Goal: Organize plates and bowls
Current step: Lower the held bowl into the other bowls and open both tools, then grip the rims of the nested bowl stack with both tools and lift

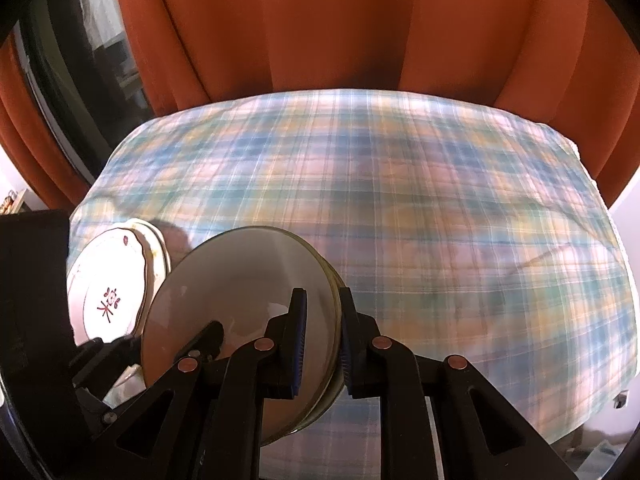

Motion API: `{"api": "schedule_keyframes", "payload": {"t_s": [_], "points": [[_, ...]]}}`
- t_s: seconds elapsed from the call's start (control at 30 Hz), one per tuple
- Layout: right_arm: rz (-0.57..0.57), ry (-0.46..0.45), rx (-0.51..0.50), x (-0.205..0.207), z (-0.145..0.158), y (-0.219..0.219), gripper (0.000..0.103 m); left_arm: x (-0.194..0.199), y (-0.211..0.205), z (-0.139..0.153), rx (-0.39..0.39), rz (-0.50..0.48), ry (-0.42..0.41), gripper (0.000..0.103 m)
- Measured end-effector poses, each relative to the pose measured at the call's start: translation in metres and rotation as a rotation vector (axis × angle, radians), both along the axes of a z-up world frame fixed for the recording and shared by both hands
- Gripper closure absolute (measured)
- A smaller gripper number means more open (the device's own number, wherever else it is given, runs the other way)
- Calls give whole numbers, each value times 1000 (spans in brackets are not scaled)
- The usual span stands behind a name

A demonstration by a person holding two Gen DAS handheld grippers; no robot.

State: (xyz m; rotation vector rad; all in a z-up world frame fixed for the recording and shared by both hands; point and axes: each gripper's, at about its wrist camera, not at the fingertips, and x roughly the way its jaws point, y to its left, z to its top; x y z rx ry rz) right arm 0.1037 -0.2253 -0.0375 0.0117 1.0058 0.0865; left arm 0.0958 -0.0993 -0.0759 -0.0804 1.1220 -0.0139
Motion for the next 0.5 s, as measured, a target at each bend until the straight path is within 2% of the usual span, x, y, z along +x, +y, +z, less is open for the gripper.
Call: {"api": "schedule_keyframes", "payload": {"t_s": [0.07,0.13,0.2,0.23,0.27,0.5], "points": [[-8,-2,3,0,0,0,79,-1,-1,3,-1,-16,-11,69],[-20,-2,12,-1,1,0,71,-2,0,4,-14,-37,-23,66],[-31,-6,15,-2,2,2,62,-1,3,5,-26,-57,-31,59],[-39,-7,9,-2,2,3,55,-1,4,6,-30,-69,-35,49],[-55,-5,-2,-2,3,5,52,0,5,7,-34,-80,-39,45],[-145,7,-33,2,8,11,41,14,17,11,-103,-191,-42,35]]}}
